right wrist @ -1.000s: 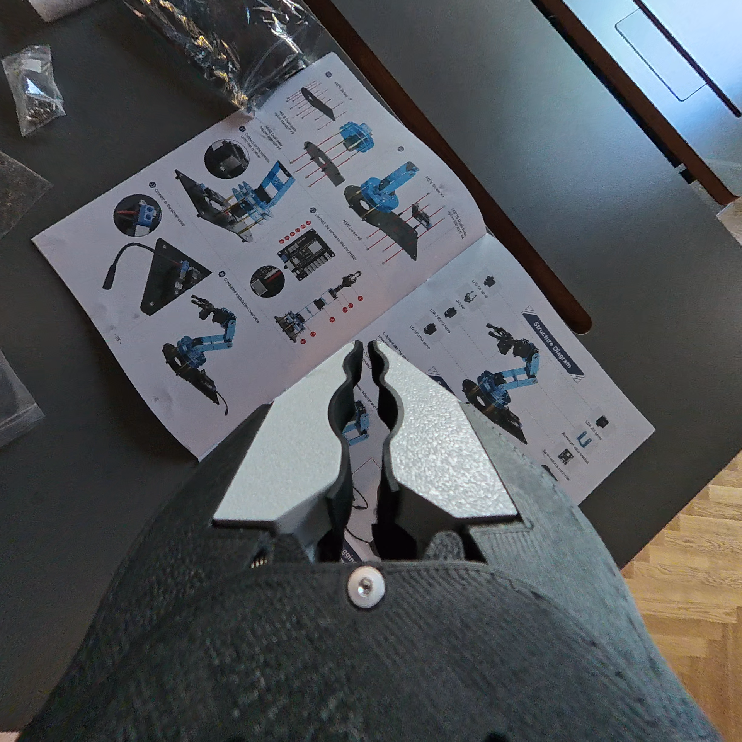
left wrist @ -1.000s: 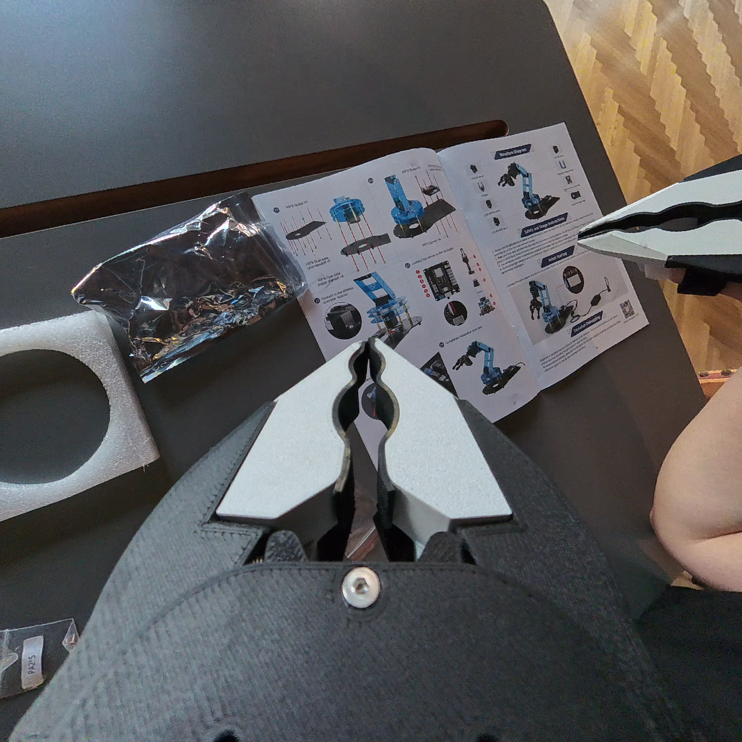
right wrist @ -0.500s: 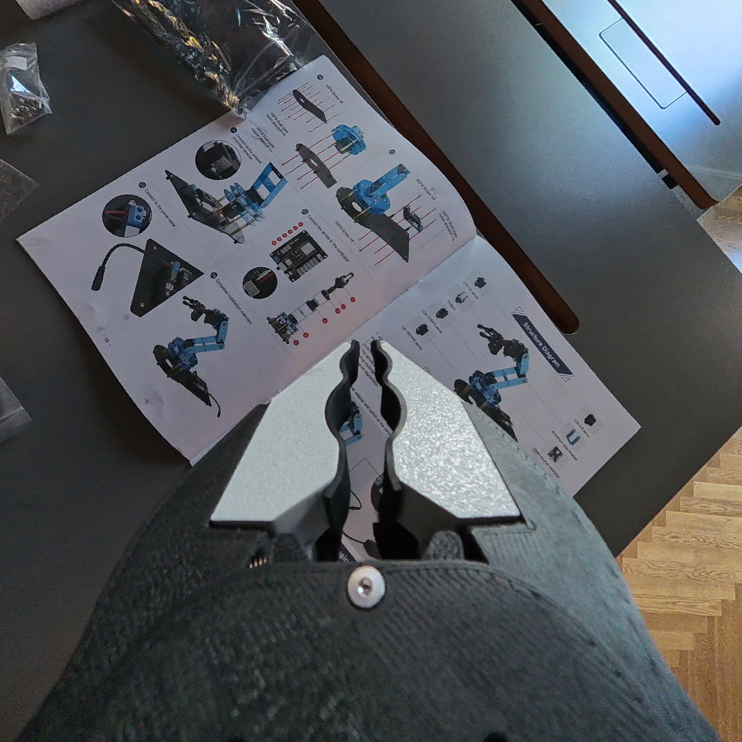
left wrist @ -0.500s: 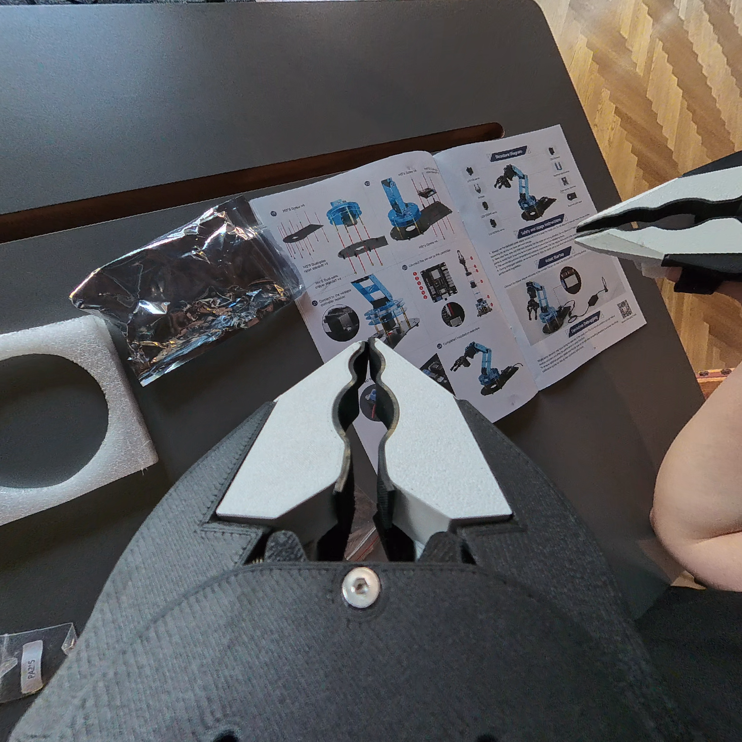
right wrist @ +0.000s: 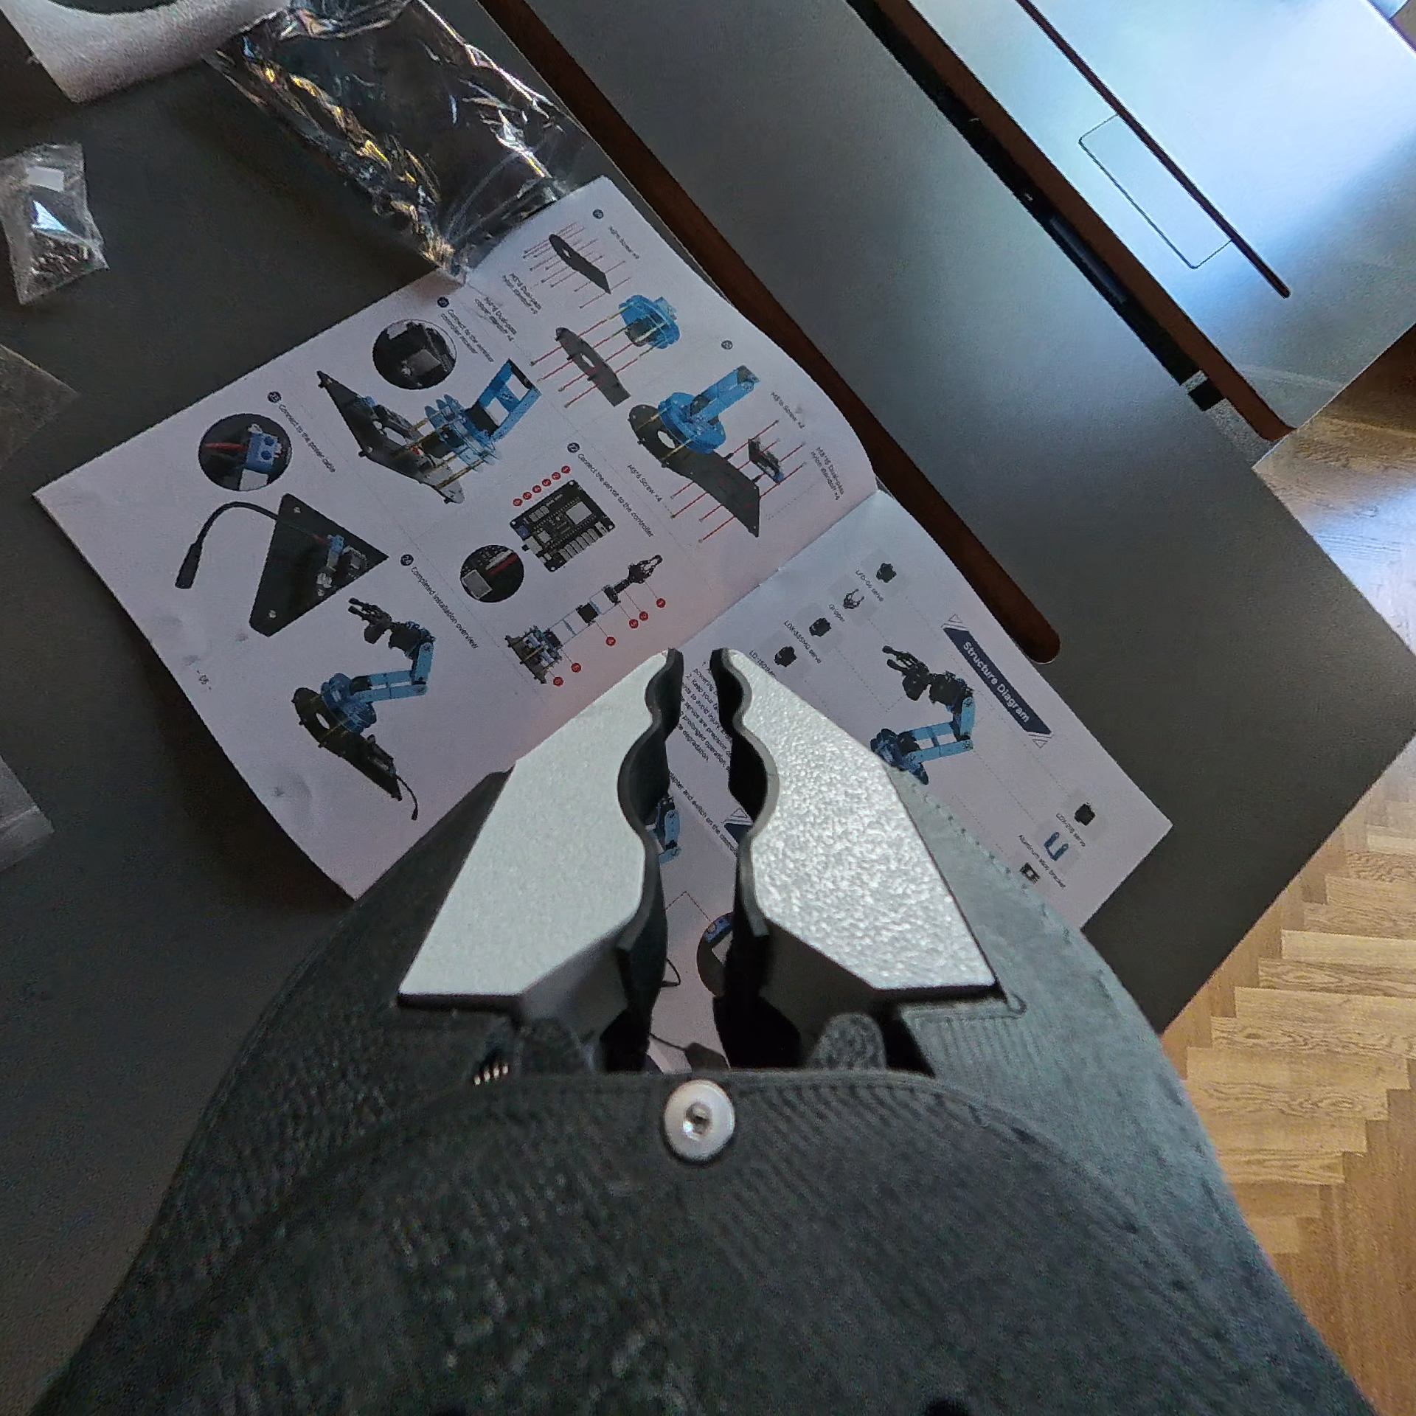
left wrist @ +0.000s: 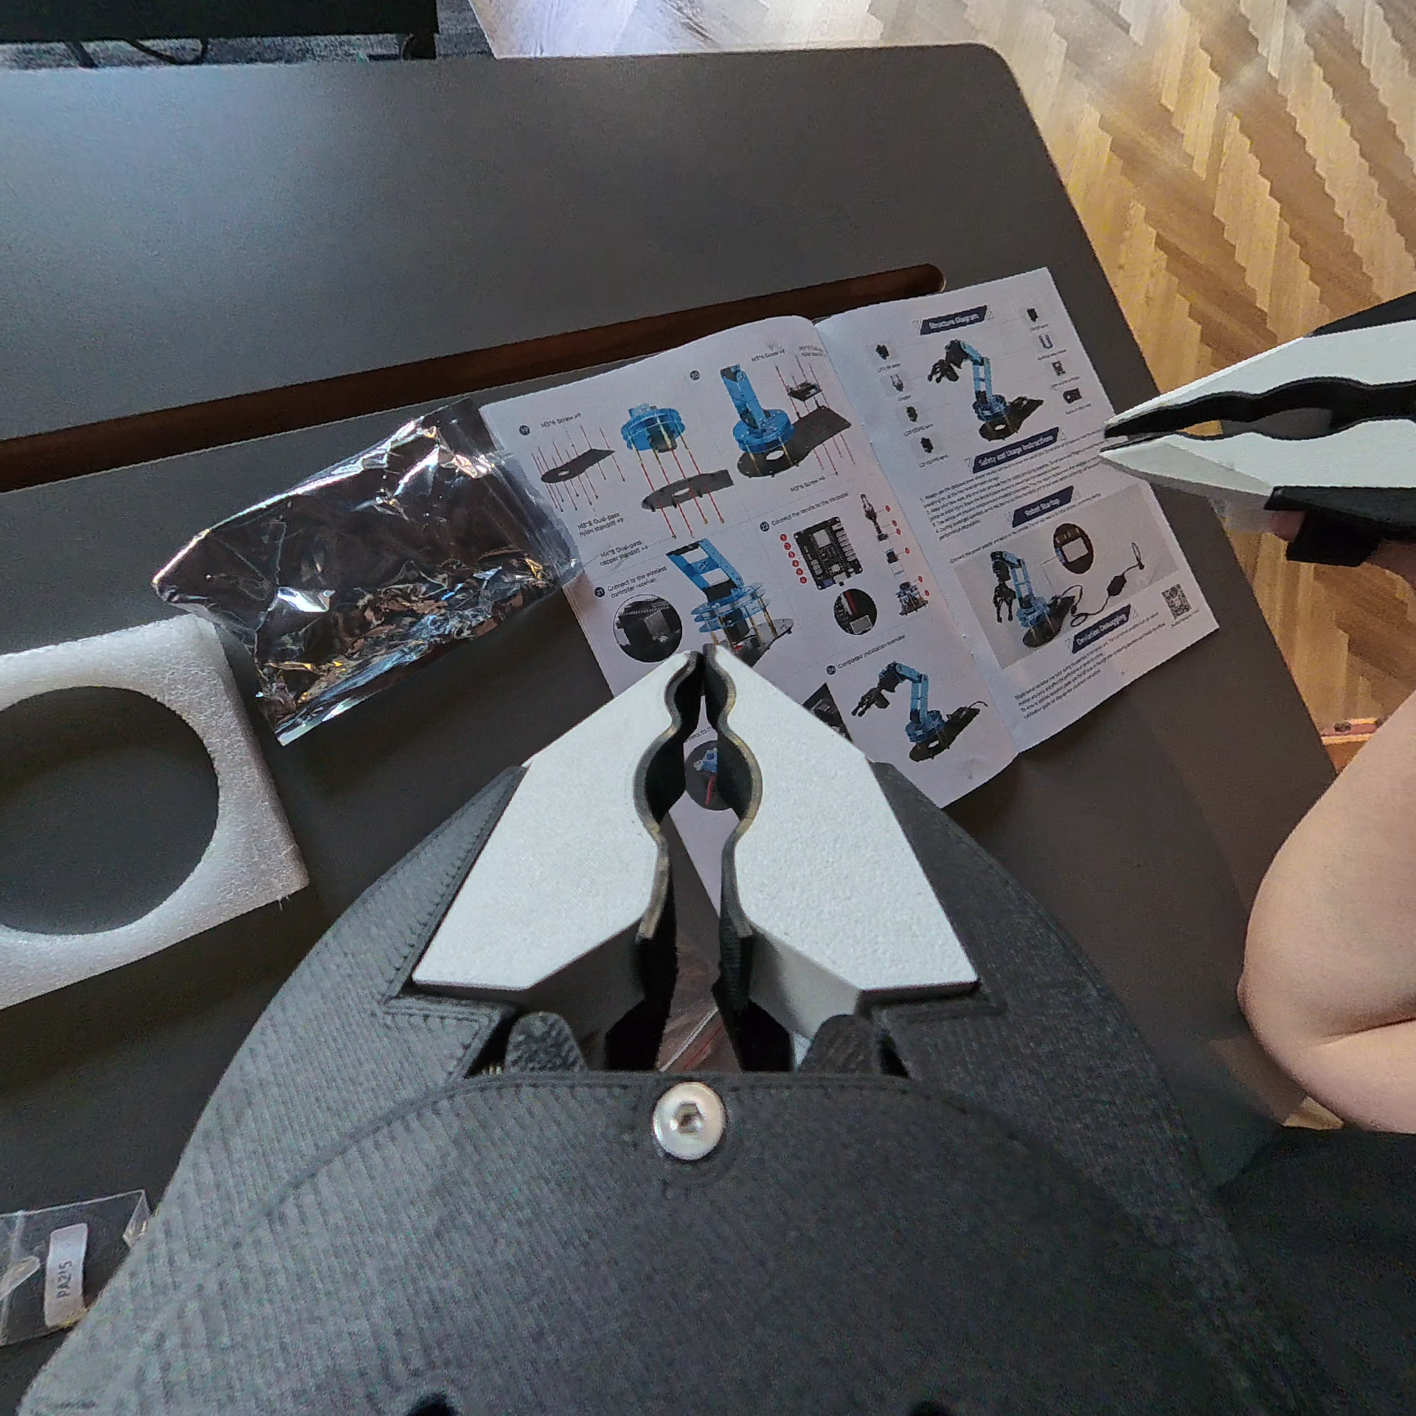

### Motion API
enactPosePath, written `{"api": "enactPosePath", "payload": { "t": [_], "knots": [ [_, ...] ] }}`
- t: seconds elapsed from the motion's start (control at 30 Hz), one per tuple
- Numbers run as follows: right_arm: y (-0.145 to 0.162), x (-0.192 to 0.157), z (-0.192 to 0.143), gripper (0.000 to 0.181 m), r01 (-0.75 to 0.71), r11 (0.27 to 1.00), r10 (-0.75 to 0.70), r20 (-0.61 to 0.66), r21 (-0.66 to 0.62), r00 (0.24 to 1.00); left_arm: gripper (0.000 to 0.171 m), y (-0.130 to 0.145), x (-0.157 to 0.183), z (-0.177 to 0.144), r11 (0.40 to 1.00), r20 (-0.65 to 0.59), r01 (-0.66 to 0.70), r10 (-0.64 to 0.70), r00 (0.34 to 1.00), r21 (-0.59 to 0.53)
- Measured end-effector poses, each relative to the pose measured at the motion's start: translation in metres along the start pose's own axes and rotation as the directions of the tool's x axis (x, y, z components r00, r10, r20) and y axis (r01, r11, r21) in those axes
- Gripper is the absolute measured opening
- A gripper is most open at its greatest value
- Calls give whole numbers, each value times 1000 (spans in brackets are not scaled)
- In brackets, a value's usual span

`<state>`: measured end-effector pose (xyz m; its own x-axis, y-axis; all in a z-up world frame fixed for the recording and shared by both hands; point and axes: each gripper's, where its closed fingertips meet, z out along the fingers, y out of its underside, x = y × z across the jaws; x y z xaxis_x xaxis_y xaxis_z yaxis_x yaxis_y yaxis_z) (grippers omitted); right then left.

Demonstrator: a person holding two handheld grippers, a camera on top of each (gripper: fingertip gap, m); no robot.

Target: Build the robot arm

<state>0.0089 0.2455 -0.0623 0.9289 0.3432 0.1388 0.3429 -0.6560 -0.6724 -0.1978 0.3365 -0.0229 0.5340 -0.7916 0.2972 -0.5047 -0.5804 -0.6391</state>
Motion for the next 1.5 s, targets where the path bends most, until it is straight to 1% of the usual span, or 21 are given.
{"api": "enactPosePath", "payload": {
  "t": [0.1, 0.17, 0.27, 0.33, 0.43, 0.5, 0.57, 0.63, 0.7, 0.8, 0.87, 0.93, 1.0, 1.07, 1.1, 1.2, 1.3, 1.4, 1.5],
  "knots": [
    [-5, -1, -9, 9, 28, 1000, -28, -30, 5, 999, 0, -4, 6, -4, 1000, -5, -20, 21, 1000, 24],
    [-14, -3, -19, 9, 43, 998, -42, -42, 37, 998, 0, -6, 11, -7, 999, -8, -39, 39, 999, 32],
    [-30, -10, -29, 9, 47, 993, -44, -30, 111, 999, 0, -7, 16, -11, 997, -10, -58, 58, 998, 46],
    [-34, -16, -30, 9, 44, 990, -44, -8, 135, 999, 0, -10, 18, -12, 996, -12, -60, 61, 998, 62],
    [-23, -17, -22, 9, 56, 995, -56, -5, 76, 998, 0, -11, 17, -6, 997, -16, -49, 50, 999, 55],
    [-10, -12, -15, 9, 51, 998, -51, -16, 24, 999, 0, -8, 16, 2, 999, -21, -47, 48, 999, 26],
    [-3, -7, -7, 9, 24, 1000, -24, -11, 14, 1000, 0, -3, 16, 12, 998, -24, -54, 53, 998, -15],
    [-5, 0, 2, 9, -32, 998, 31, 2, 57, 1000, 0, 2, 14, 16, 996, -22, -71, 70, 997, -44],
    [-6, 9, 9, 9, -92, 992, 93, -7, 87, 996, 0, 2, 7, 16, 998, -14, -50, 50, 999, -36],
    [-16, 17, 14, 9, -99, 981, 107, -39, 165, 993, 0, -1, 1, 14, 1000, -33, 2, -3, 999, -9],
    [-28, 25, 13, 9, -81, 964, 104, -80, 253, 991, 0, -2, -2, 15, 1000, -36, 11, -11, 999, -1],
    [-37, 37, 15, 9, -57, 918, 117, -131, 393, 984, 0, -2, -3, 17, 1000, -41, 12, -12, 999, 0],
    [-36, 44, 22, 7, -75, 854, 164, -129, 515, 978, 0, -2, -5, 18, 1000, -42, 17, -17, 999, 1],
    [-30, 50, 27, 6, -105, 800, 221, -127, 590, 967, 0, -1, -8, 19, 1000, -36, 27, -27, 999, -1],
    [-26, 53, 26, 5, -98, 782, 237, -149, 615, 960, 0, -1, -9, 20, 1000, -32, 31, -31, 999, -4],
    [-24, 57, 20, 0, -63, 749, 257, -201, 660, 945, 0, -1, -9, 20, 1000, -25, 26, -26, 999, -7],
    [-26, 60, 9, 0, 2, 721, 260, -272, 693, 927, 0, -2, -7, 19, 1000, -15, 15, -15, 1000, -2],
    [-25, 59, 6, 0, 54, 728, 238, -326, 683, 915, 0, -1, -7, 19, 1000, -7, 13, -13, 1000, -6],
    [-22, 60, 9, 0, 45, 737, 240, -323, 674, 916, 0, -1, -8, 18, 1000, -2, 13, -13, 1000, -7]
  ]
}}
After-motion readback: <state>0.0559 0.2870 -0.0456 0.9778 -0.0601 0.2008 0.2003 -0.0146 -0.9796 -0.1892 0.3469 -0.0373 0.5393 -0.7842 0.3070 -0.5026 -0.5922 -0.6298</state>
